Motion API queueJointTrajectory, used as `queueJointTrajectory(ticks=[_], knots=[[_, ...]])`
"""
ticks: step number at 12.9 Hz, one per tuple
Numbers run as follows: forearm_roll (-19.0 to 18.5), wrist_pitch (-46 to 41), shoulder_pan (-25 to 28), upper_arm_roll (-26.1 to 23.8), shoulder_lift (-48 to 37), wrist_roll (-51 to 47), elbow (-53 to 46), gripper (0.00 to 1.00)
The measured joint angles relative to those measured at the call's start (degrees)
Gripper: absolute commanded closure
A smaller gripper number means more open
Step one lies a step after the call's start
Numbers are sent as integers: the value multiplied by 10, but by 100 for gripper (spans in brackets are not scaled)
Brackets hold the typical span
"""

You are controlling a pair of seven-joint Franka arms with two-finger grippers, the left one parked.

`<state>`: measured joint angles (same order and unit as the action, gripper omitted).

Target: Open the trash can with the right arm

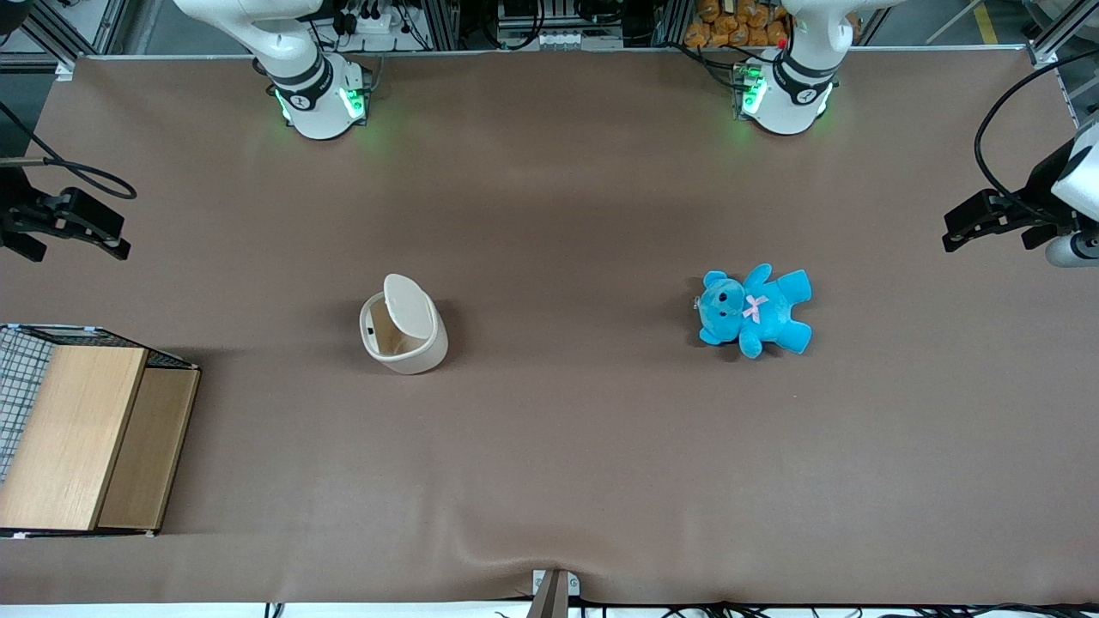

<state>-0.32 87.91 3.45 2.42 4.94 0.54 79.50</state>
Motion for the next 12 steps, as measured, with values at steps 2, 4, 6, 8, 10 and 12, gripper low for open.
queueJointTrajectory(ticks=[2,4,6,8,10,12], knots=[[6,-3,0,1,-9,5,13,0],[8,-5,-1,4,-36,10,43,0],[9,-15,-5,9,-65,13,70,0],[12,-21,-6,11,-84,15,84,0],[12,-20,-6,11,-90,22,86,0],[12,-20,-6,11,-91,24,86,0]])
